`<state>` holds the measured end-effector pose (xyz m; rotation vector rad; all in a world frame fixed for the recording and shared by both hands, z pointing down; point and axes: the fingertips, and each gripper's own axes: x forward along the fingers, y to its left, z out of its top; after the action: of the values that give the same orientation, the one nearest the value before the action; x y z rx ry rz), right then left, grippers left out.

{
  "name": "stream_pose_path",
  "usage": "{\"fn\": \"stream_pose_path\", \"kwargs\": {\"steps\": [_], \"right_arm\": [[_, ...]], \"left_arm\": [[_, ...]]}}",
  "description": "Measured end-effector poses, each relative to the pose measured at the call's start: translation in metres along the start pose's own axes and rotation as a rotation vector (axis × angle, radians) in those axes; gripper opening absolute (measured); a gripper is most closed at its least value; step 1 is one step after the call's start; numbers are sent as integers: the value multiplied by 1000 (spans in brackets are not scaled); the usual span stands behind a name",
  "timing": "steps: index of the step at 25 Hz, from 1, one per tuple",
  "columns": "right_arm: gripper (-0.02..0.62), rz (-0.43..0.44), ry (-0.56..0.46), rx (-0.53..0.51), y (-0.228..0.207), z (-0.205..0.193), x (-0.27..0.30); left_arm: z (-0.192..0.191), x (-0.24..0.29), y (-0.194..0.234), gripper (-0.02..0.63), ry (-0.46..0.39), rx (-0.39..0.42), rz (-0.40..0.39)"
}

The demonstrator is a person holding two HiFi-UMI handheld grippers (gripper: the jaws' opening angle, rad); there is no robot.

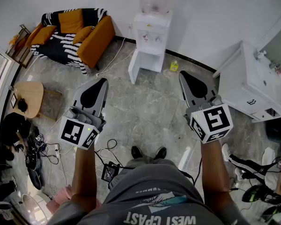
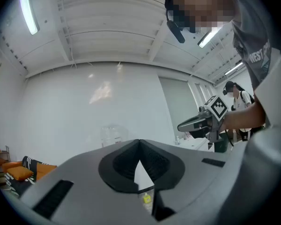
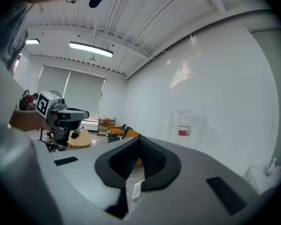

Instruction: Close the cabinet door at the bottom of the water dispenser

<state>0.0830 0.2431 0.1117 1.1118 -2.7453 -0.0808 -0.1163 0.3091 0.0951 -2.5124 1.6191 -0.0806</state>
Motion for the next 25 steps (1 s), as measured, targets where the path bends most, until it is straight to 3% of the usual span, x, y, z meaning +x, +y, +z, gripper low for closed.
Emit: {"fn": "stream_pose_path", "kwargs": {"steps": [12, 16, 25], "right_arm": [[28, -10, 5, 2, 14, -1, 11], [28, 9, -34, 48, 22, 2, 17], [28, -45, -17, 85, 40, -2, 31]], "left_arm": [[-9, -8, 17, 15, 4, -12, -10], [-14, -11, 25, 15, 0, -24, -21], [-26, -18, 46, 15, -9, -41, -66]]}}
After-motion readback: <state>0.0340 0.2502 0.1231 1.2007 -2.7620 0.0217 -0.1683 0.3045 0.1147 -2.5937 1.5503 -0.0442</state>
